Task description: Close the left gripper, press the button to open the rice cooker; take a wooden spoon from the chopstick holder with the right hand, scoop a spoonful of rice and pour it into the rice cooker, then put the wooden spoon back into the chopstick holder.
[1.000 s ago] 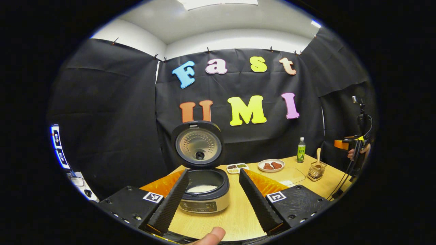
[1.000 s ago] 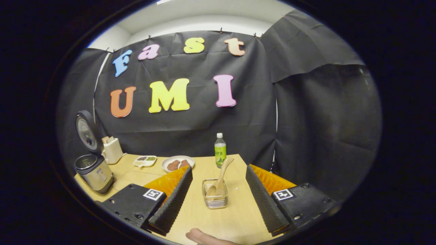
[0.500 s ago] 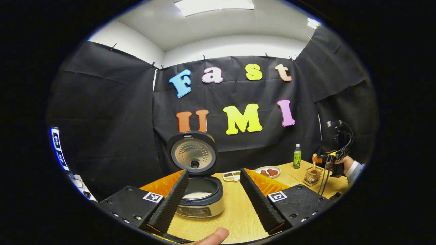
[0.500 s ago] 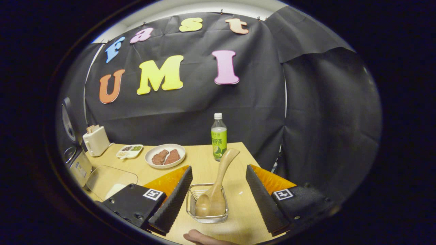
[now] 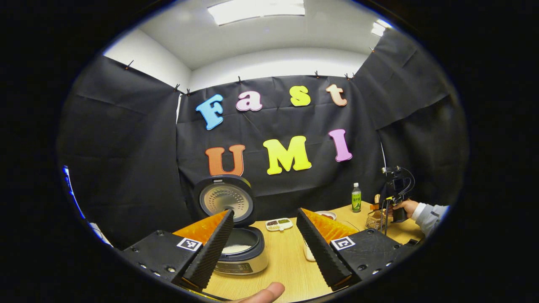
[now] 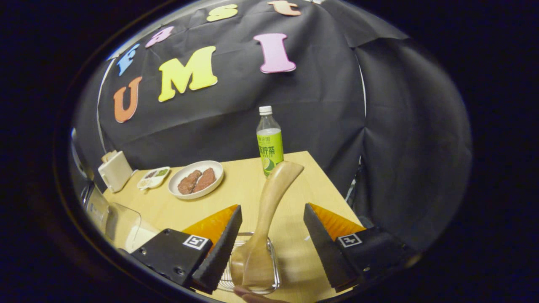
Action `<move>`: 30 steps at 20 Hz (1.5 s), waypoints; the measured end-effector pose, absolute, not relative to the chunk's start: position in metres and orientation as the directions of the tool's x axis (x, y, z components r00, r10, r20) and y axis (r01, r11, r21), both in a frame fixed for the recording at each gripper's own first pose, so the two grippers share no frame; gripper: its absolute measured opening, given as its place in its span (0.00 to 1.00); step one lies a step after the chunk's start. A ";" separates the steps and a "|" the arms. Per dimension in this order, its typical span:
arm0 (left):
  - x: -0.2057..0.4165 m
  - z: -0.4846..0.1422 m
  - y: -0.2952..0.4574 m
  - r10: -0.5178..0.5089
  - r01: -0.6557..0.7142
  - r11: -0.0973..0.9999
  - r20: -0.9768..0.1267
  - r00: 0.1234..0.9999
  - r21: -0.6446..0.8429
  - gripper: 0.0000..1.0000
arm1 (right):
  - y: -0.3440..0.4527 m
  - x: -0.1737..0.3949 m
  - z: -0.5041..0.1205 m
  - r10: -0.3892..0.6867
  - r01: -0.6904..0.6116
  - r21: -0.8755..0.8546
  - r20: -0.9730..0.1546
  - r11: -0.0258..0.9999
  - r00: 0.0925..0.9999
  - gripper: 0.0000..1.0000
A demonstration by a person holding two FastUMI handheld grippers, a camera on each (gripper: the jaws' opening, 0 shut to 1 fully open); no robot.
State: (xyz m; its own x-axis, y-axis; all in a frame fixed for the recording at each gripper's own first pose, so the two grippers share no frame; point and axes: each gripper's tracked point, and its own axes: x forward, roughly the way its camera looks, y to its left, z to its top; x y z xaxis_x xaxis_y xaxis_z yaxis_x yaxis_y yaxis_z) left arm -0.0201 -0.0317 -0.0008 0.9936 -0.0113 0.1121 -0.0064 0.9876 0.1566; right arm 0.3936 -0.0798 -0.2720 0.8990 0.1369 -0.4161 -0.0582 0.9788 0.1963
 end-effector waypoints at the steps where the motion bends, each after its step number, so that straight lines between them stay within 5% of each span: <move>1: -0.021 0.000 -0.031 -0.004 -0.014 0.986 0.112 0.994 0.163 0.96 | -0.077 0.395 -0.274 0.162 -0.080 0.204 -0.424 0.976 0.891 0.76; 3: -0.022 0.002 -0.027 0.010 -0.030 0.986 0.123 0.992 0.165 0.96 | -0.080 0.391 -0.284 0.179 -0.084 0.215 -0.474 0.973 0.862 0.47; 4: -0.022 0.003 -0.026 0.014 -0.034 0.987 0.126 0.992 0.157 0.96 | -0.073 0.393 -0.282 0.201 -0.095 0.239 -0.467 0.966 0.861 0.52; 6: -0.025 0.002 -0.028 0.012 -0.029 0.990 0.126 0.992 0.136 0.96 | -0.067 0.390 -0.271 0.233 -0.126 0.260 -0.437 0.957 0.869 0.48; 9: -0.034 -0.002 -0.022 0.014 -0.029 0.991 0.114 0.993 0.131 0.96 | -0.067 0.378 -0.254 0.224 -0.105 0.294 -0.406 0.950 0.886 0.18; 10: -0.039 0.000 -0.020 0.018 -0.034 0.990 0.115 0.993 0.134 0.96 | -0.071 0.372 -0.249 0.207 -0.099 0.275 -0.399 0.956 0.893 0.16; 22: -0.080 0.005 -0.005 0.021 -0.030 0.997 0.117 0.993 0.075 0.95 | -0.066 0.315 -0.135 0.097 -0.081 0.090 -0.196 0.993 0.976 0.10; 30: -0.084 -0.009 0.021 0.051 -0.052 0.998 0.059 0.997 0.022 0.96 | 0.033 0.277 -0.085 0.260 -0.251 0.095 -0.092 0.963 0.961 0.10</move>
